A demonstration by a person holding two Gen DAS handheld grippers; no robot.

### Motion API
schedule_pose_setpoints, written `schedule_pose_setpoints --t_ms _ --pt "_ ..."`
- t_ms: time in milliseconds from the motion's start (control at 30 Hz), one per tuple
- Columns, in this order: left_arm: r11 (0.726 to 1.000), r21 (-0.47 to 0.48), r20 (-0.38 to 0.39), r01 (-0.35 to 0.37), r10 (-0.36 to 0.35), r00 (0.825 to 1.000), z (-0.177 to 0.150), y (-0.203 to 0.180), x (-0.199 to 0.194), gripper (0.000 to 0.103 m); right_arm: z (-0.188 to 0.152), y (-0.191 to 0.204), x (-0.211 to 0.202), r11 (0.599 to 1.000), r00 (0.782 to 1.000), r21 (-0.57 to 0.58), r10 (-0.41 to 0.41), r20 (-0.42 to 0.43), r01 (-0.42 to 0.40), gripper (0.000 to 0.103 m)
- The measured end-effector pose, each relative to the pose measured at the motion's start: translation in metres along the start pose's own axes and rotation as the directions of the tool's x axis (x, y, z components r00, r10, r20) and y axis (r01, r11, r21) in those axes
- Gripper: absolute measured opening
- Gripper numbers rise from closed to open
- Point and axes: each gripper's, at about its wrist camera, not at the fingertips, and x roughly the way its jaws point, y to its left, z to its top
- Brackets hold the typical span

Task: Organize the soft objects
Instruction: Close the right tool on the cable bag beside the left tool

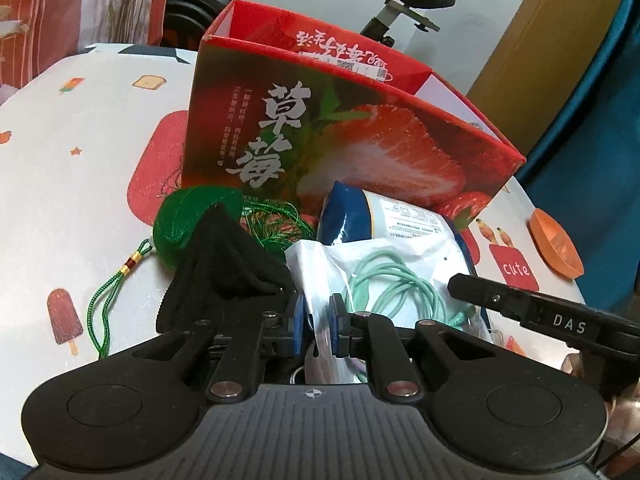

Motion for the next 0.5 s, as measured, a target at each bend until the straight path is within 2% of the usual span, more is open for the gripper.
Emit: schedule_pose_setpoints --t_ms 200,433,500 --pt "1.0 -0.009 -0.001 -0.003 0.003 1.0 -0.0039 -0.0001 0.0001 0.013 -0.0035 0.0083 -0.0025 0.999 1.0 -0.035 -0.029 -0.003 0.028 0.013" --pt "0.997 -0.057 0.006 0.049 -0.048 0.999 -0.0092 0.0038 -0.0047 0.013 -0.0053 0.0066 -0.0063 1.0 1.0 -0.016 -0.022 -0.013 0.022 0.013" --pt "0.997 -0.052 0.018 0.062 -0.062 0.998 -0.01 0.0017 -0.0077 0.003 -0.0057 0.0079 -0.0086 1.0 1.0 -0.02 -0.018 -0.01 0.018 0.012"
